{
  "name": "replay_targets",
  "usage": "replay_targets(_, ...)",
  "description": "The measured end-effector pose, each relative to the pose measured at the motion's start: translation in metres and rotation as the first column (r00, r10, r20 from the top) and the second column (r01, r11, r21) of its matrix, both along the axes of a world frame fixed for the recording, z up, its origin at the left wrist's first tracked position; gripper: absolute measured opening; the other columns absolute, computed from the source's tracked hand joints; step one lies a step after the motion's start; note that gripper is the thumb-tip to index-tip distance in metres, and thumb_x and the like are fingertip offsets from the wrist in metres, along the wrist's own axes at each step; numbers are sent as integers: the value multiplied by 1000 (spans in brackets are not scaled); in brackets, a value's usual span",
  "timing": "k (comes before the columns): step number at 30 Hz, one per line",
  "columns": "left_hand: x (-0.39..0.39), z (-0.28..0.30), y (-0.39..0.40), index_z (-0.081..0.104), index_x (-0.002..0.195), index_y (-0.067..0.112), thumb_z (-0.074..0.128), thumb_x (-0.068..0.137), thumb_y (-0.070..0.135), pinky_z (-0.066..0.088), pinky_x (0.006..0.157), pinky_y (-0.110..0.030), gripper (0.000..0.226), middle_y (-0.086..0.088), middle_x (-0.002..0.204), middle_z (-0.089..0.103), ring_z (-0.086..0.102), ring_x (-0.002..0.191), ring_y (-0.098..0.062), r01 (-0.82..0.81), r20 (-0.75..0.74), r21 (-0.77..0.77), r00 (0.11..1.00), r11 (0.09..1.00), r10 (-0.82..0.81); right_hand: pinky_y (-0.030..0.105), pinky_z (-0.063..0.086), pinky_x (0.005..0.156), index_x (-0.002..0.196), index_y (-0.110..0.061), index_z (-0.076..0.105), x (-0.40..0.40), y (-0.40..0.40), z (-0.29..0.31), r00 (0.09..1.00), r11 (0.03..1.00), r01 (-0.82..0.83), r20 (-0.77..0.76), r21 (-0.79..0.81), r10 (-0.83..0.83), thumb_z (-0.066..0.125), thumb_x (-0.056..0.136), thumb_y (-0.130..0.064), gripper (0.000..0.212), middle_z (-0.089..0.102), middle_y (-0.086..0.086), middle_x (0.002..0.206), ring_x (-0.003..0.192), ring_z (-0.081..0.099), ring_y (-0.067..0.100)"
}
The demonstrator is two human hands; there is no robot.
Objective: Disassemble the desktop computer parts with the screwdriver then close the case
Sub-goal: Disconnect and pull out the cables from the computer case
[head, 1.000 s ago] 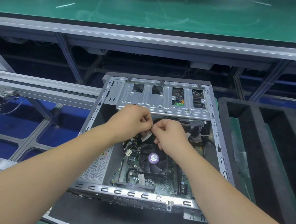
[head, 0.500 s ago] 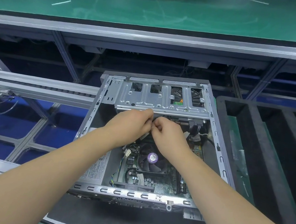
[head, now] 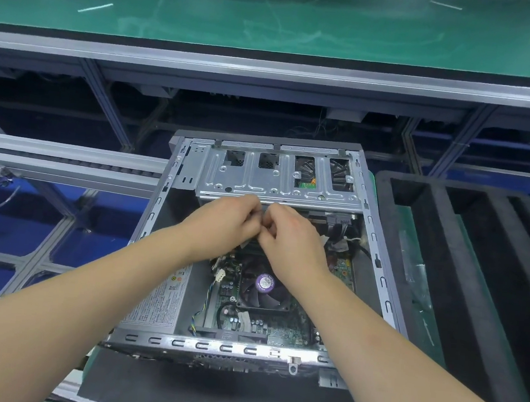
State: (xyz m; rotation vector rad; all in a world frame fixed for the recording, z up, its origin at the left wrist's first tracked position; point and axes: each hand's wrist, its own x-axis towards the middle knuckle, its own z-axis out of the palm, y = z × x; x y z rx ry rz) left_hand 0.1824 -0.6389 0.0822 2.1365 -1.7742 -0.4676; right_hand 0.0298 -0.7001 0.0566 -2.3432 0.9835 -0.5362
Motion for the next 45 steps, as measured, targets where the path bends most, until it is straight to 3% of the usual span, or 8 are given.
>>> replay_targets(6, -3, 3, 3, 47, 83, 31, 43, 100, 35, 40, 56, -33, 18, 8, 70, 61, 54, 62, -10, -56, -71, -34, 996, 998, 53, 35, 31, 56, 88, -20, 52, 3, -1, -8, 994, 997, 66, -85, -35, -69, 59, 98, -25, 13, 52, -7, 82, 77, 53, 25)
replay_targets(15, -4, 23, 4, 55, 86, 21, 42, 101, 24, 39, 47, -18, 20, 4, 55, 57, 47, 49, -8, -89, -459, -1, 885, 996, 79, 35, 26, 52, 82, -22, 47, 18, -3, -12, 982, 989, 143, -120, -39, -147, 56, 99, -25, 19, 49, -7, 72, 71, 50, 29)
replay_targets(19, -2, 23, 5, 45, 80, 12, 39, 100, 16, 42, 59, -31, 22, 3, 54, 47, 46, 52, -15, -83, -612, 63, 784, 995, 104, 36, 37, 56, 91, -19, 56, 22, -2, -15, 979, 988, 98, -164, -118, -117, 54, 100, -26, 12, 59, -3, 79, 73, 57, 32)
replay_targets(24, -4, 70, -28, 48, 65, 22, 45, 94, 18, 46, 56, -34, 29, 2, 56, 42, 44, 47, -18, -209, -835, -134, 551, 969, 4, 34, 38, 57, 87, -18, 52, 19, -2, -21, 976, 974, 17, -209, -227, -66, 56, 100, -23, 14, 58, -1, 79, 73, 65, 33)
replay_targets(27, 12, 84, -27, 60, 85, 19, 47, 99, 34, 51, 58, -34, 24, 0, 63, 64, 62, 54, -18, -205, -522, -166, 848, 965, 90, 33, 31, 54, 82, -19, 44, 17, 1, -25, 978, 975, 33, -192, -221, -76, 59, 99, -22, 23, 51, -5, 75, 64, 58, 29)
replay_targets(30, 11, 73, -2, 66, 89, 23, 43, 96, 66, 53, 67, -35, 50, 3, 77, 71, 68, 71, -17, -103, -84, 66, 991, 993, 108, 34, 26, 53, 84, -22, 47, 17, -1, -24, 978, 975, 65, -179, -213, -104, 59, 100, -25, 21, 53, -4, 74, 62, 54, 28)
replay_targets(35, -3, 53, -9, 66, 92, 25, 50, 97, 55, 32, 52, -26, 34, 5, 84, 64, 61, 79, -22, 57, 519, 144, 846, 988, -125, 36, 30, 56, 85, -22, 44, 17, -4, -25, 986, 984, 55, -148, -170, -81, 58, 100, -27, 21, 66, 3, 83, 75, 66, 36)
replay_targets(45, 5, 37, -8, 56, 88, 31, 49, 97, 43, 50, 62, -33, 17, 9, 79, 62, 57, 74, -16, 145, 302, 61, 940, 987, -157, 37, 40, 65, 108, -19, 61, 17, -7, -25, 986, 994, 68, -144, -87, -80, 56, 96, -26, 15, 69, 3, 96, 88, 66, 34)
